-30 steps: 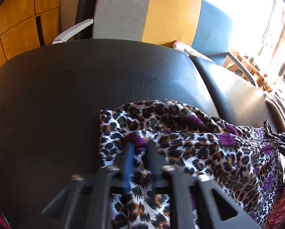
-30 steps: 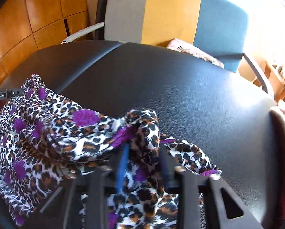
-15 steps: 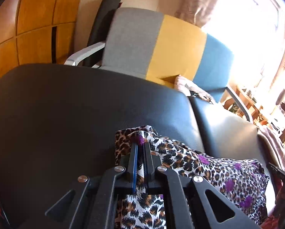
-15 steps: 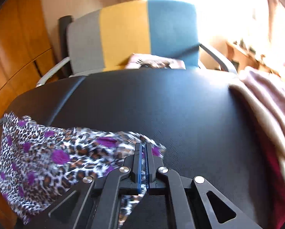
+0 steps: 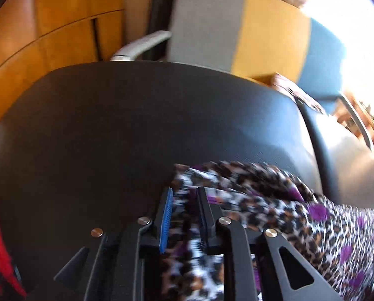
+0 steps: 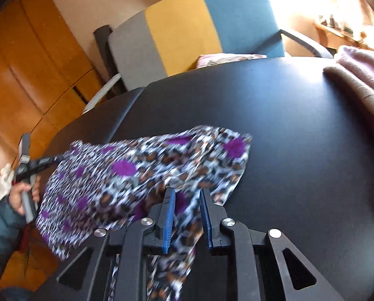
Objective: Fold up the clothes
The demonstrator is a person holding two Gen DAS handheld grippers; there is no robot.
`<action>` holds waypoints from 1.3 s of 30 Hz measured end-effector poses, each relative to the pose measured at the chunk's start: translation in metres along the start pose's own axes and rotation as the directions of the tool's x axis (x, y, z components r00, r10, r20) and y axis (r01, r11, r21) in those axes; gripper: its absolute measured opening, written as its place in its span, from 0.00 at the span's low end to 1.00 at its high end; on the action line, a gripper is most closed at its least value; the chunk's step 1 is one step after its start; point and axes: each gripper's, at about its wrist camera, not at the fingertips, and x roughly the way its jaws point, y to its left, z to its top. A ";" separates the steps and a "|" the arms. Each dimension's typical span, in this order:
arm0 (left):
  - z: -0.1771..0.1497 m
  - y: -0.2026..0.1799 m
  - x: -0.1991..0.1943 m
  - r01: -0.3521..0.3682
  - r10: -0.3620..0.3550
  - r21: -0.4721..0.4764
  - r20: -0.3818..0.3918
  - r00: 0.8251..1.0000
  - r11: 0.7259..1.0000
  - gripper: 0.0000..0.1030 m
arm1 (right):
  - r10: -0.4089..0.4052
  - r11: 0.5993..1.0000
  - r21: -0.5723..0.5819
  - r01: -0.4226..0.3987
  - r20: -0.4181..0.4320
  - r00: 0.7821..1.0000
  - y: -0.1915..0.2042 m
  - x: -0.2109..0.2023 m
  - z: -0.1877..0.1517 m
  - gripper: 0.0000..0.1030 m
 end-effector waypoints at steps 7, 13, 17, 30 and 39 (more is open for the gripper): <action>-0.022 -0.012 -0.049 0.140 -0.141 0.018 0.050 0.989 0.990 0.25 | 0.054 0.993 -0.105 -0.060 -0.059 0.997 0.026 -0.014 -0.040 0.31; -0.071 -0.096 -0.067 0.370 -0.365 0.256 -0.066 0.929 0.893 0.25 | 0.038 0.985 -0.162 -0.052 -0.087 0.995 0.039 -0.006 -0.053 0.31; -0.097 -0.142 -0.071 0.455 -0.431 0.341 -0.146 0.890 0.823 0.25 | 0.033 0.985 -0.162 -0.051 -0.109 0.993 0.039 0.000 -0.054 0.32; -0.141 -0.126 -0.051 0.511 -0.469 0.265 -0.208 0.858 0.817 0.25 | -0.076 0.973 -0.226 0.039 -0.159 0.984 0.039 -0.048 -0.111 0.05; -0.146 -0.112 -0.071 0.480 -0.440 0.274 -0.198 0.876 0.833 0.25 | -0.052 0.990 -0.140 0.035 -0.117 0.992 0.035 -0.067 -0.103 0.21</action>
